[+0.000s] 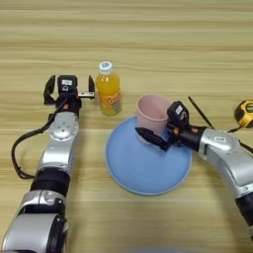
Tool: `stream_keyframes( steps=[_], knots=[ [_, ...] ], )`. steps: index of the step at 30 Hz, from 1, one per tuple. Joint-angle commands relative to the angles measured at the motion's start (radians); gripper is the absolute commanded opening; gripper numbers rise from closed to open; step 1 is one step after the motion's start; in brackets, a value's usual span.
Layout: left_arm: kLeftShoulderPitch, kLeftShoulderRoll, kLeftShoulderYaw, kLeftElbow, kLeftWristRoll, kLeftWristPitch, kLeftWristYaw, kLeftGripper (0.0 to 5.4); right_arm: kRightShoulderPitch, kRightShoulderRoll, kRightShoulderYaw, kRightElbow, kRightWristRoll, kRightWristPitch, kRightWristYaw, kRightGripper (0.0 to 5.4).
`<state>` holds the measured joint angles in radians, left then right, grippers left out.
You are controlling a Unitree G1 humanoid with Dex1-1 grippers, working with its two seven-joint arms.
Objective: Move the objects on the table
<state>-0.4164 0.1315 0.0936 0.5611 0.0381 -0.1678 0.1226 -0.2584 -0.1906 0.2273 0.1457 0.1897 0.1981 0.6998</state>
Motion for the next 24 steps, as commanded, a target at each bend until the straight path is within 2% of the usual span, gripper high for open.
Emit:
stream_keyframes(
  steps=[1,9,14,19,24],
  knots=[
    [-0.001,0.0,-0.007,-0.01,0.012,0.01,0.002,5.4,-0.015,0.004,-0.01,0.001,-0.004,-0.018,-0.008,4.3],
    [-0.001,0.0,-0.007,-0.01,0.013,0.01,0.002,5.4,-0.024,0.0,-0.033,-0.079,0.024,0.009,-0.015,4.28],
    [0.0,-0.001,-0.008,-0.01,0.013,0.01,0.003,5.4,-0.07,0.006,-0.071,-0.097,0.044,0.023,-0.037,4.28],
    [0.0,-0.001,-0.008,-0.012,0.013,0.01,0.003,5.4,-0.126,0.02,-0.104,-0.055,0.036,-0.001,-0.071,4.28],
    [0.001,-0.001,-0.008,-0.013,0.013,0.011,0.003,5.4,-0.193,0.035,-0.141,0.045,0.023,-0.053,-0.109,4.28]
  ],
)
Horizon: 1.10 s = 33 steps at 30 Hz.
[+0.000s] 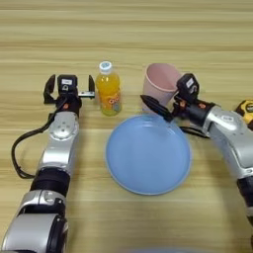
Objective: Move the objects on the table
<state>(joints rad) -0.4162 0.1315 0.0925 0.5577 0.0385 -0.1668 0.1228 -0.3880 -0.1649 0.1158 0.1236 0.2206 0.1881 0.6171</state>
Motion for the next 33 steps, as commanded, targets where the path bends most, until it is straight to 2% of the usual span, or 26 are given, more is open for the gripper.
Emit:
stream_keyframes(
  steps=[1,17,33],
  knots=[
    [0.001,-0.001,-0.007,-0.01,0.012,0.01,0.002,5.4,-0.076,0.012,-0.036,0.091,-0.011,-0.055,-0.034,4.28],
    [0.006,-0.001,-0.007,-0.02,0.012,0.014,0.002,5.4,-0.227,0.019,-0.085,0.519,-0.071,-0.261,-0.091,4.28],
    [0.007,-0.004,-0.008,-0.025,0.012,0.016,0.003,5.4,-0.261,0.038,-0.078,0.713,-0.122,-0.35,-0.085,4.28]
  ],
)
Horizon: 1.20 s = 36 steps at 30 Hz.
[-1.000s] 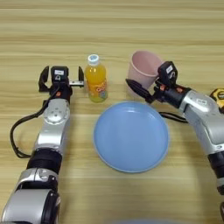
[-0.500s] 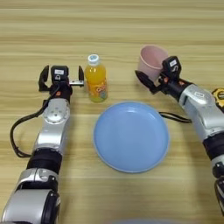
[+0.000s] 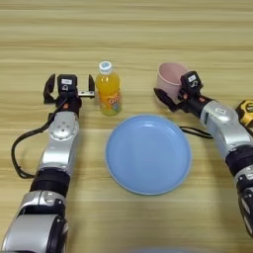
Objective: Move the objects on the table
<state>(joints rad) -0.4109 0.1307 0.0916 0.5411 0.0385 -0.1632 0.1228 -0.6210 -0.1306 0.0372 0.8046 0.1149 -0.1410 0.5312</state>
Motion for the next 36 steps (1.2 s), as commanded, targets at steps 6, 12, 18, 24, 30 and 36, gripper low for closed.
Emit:
stream_keyframes(
  steps=[6,12,18,24,30,36],
  knots=[
    [0.002,-0.003,-0.007,-0.01,0.012,0.013,0.003,5.4,-0.035,0.008,0.0,0.076,-0.031,-0.039,0.001,4.28],
    [0.0,-0.002,-0.006,-0.006,0.011,0.012,0.003,5.4,-0.043,0.009,0.0,0.113,-0.046,-0.051,0.001,4.28],
    [-0.001,-0.003,-0.006,-0.004,0.011,0.012,0.003,5.4,-0.045,0.011,-0.002,0.126,-0.048,-0.047,0.017,4.87],
    [-0.001,-0.004,-0.007,-0.005,0.012,0.012,0.004,5.4,-0.042,0.016,-0.016,0.107,-0.033,-0.045,0.043,5.38],
    [-0.001,-0.004,-0.007,-0.005,0.012,0.012,0.004,5.4,-0.039,0.016,-0.019,0.092,-0.027,-0.046,0.053,5.38],
    [0.001,-0.005,-0.007,-0.008,0.012,0.013,0.004,5.4,-0.031,0.015,-0.019,0.073,-0.023,-0.04,0.056,5.38]
  ],
)
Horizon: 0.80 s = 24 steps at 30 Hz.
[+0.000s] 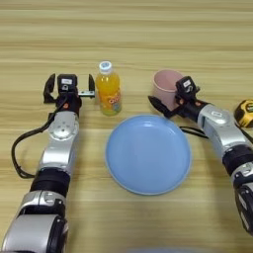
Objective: Move the objects on the table
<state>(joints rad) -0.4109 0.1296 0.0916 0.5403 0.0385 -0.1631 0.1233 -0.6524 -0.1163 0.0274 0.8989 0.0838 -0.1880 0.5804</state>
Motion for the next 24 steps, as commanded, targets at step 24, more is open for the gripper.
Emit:
stream_keyframes(
  steps=[24],
  knots=[
    [0.0,-0.005,-0.016,-0.009,0.013,0.016,0.011,5.4,0.237,-0.057,0.0,-0.371,0.04,0.222,0.03,5.38]
  ],
)
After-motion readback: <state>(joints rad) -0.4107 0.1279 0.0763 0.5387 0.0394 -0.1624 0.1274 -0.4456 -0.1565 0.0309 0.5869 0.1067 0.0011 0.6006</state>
